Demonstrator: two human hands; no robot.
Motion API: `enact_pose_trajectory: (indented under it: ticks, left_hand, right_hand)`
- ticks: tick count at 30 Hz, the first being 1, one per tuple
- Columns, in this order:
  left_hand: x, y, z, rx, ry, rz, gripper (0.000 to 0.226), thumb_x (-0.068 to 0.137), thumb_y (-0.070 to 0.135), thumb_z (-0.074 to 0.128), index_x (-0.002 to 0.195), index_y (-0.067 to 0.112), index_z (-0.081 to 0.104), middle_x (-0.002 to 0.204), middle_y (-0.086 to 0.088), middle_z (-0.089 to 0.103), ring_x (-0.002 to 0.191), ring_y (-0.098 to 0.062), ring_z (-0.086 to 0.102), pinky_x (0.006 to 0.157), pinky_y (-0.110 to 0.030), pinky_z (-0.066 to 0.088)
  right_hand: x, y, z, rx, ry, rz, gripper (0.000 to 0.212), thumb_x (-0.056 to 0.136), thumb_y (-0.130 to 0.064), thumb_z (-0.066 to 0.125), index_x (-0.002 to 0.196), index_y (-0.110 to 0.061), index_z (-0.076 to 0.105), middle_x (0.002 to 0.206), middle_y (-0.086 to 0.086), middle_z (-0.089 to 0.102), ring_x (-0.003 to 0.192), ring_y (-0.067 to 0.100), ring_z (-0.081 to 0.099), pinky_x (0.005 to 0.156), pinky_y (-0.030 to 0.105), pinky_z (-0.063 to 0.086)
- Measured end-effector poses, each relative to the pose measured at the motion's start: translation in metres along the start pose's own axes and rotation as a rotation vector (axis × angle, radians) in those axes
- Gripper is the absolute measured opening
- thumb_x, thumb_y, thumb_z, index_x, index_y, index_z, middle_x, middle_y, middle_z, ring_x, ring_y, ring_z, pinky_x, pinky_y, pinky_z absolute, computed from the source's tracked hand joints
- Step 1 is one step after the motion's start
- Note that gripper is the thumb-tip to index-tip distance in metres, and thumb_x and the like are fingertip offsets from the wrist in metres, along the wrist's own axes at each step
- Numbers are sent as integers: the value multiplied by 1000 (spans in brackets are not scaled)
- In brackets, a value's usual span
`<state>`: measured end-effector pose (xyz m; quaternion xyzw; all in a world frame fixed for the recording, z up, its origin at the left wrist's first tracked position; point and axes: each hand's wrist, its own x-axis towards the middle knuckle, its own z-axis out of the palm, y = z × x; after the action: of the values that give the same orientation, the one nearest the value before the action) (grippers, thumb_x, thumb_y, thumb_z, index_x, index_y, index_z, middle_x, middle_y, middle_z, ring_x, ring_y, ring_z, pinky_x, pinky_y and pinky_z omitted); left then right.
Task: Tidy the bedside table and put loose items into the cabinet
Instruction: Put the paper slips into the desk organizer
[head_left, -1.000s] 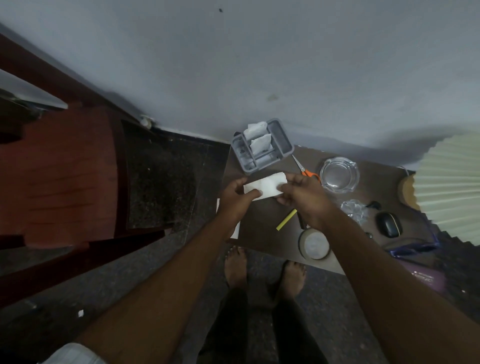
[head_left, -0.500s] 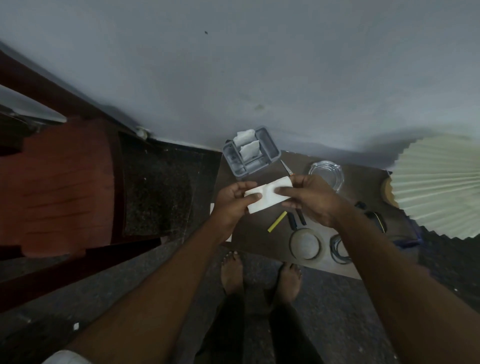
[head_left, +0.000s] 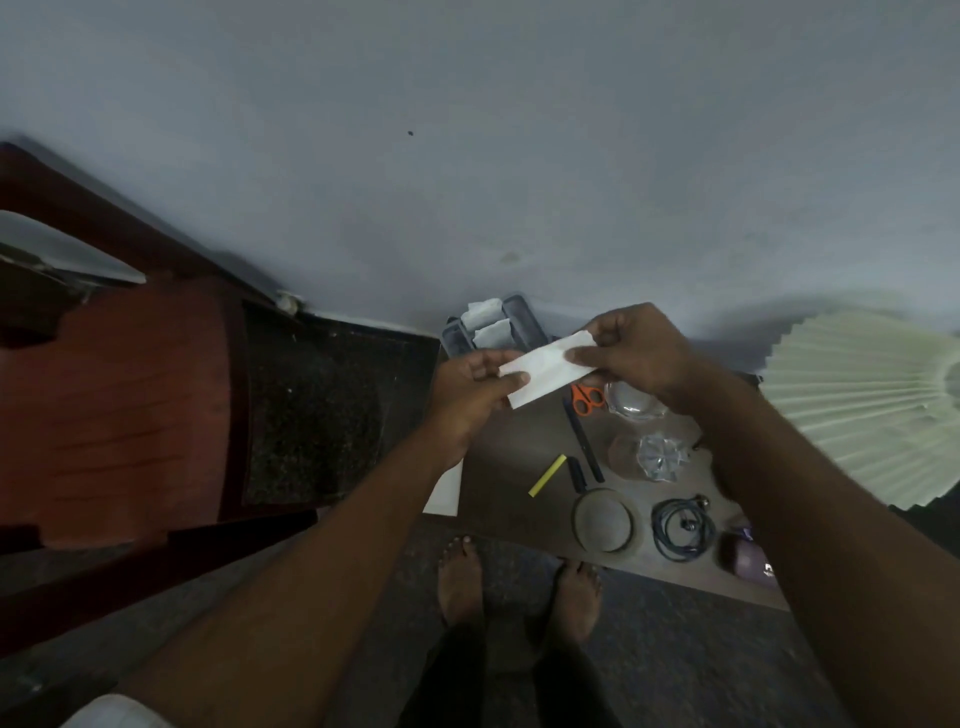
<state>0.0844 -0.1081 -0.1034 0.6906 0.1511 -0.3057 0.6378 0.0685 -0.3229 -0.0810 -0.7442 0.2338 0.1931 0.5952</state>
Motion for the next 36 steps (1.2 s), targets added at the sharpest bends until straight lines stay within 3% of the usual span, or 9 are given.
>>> enact_pose_trajectory:
  ticks: [5, 8, 12, 15, 18, 22, 29, 36]
  left_hand:
    - [11, 11, -2, -107, 135, 25, 26, 82, -6, 74, 108, -4, 71, 94, -12, 74, 80, -18, 74, 71, -27, 63]
    - [15, 11, -9, -132, 176, 22, 26, 84, -7, 71, 109, -4, 70, 94, -16, 74, 74, -16, 73, 74, -28, 62]
    - [15, 3, -16, -123, 186, -7, 27, 85, -4, 71, 112, -4, 69, 101, -21, 73, 83, -24, 72, 81, -33, 62]
    - [13, -5, -19, -140, 182, -38, 28, 85, -4, 71, 113, -5, 68, 107, -23, 72, 90, -28, 70, 88, -39, 60]
    - [11, -11, -21, -126, 185, -66, 26, 86, -2, 71, 112, -1, 69, 107, -21, 73, 90, -26, 70, 83, -34, 60]
    - [10, -16, -23, -118, 184, -76, 25, 88, -1, 70, 113, 0, 70, 107, -19, 73, 86, -21, 68, 75, -27, 59]
    - [10, -22, -29, -127, 188, -119, 21, 87, 0, 70, 108, 2, 70, 99, -15, 72, 76, -17, 65, 68, -26, 54]
    - [12, -33, -41, -111, 188, -164, 22, 85, 1, 70, 107, 5, 73, 102, -18, 75, 79, -19, 68, 67, -27, 55]
  right_hand:
    - [12, -14, -4, -67, 136, -128, 6, 84, -2, 77, 87, -7, 74, 82, 13, 75, 68, 23, 75, 60, 30, 62]
    - [22, -18, -3, -176, 256, -185, 6, 84, -6, 76, 90, -8, 75, 85, 9, 76, 67, 23, 76, 62, 32, 63]
    - [30, -25, 5, -354, 345, -275, 8, 87, -9, 69, 92, -8, 75, 85, 8, 76, 60, 15, 73, 59, 31, 62]
    - [36, -29, 14, -425, 382, -289, 14, 87, -11, 63, 92, -6, 75, 83, 10, 75, 68, 25, 72, 68, 41, 61]
    - [43, -31, 22, -474, 420, -266, 17, 87, -11, 61, 95, -5, 75, 82, 12, 73, 74, 27, 68, 67, 34, 55]
    - [51, -30, 28, -579, 422, -266, 19, 86, -8, 59, 97, -4, 74, 87, 17, 73, 80, 32, 66, 63, 28, 44]
    - [61, -19, 43, -605, 406, -198, 17, 83, -9, 61, 94, -4, 72, 88, 16, 72, 81, 32, 66, 66, 30, 49]
    - [71, -16, 60, -669, 347, -132, 20, 85, -20, 63, 98, -9, 72, 96, 17, 71, 89, 37, 66, 75, 37, 55]
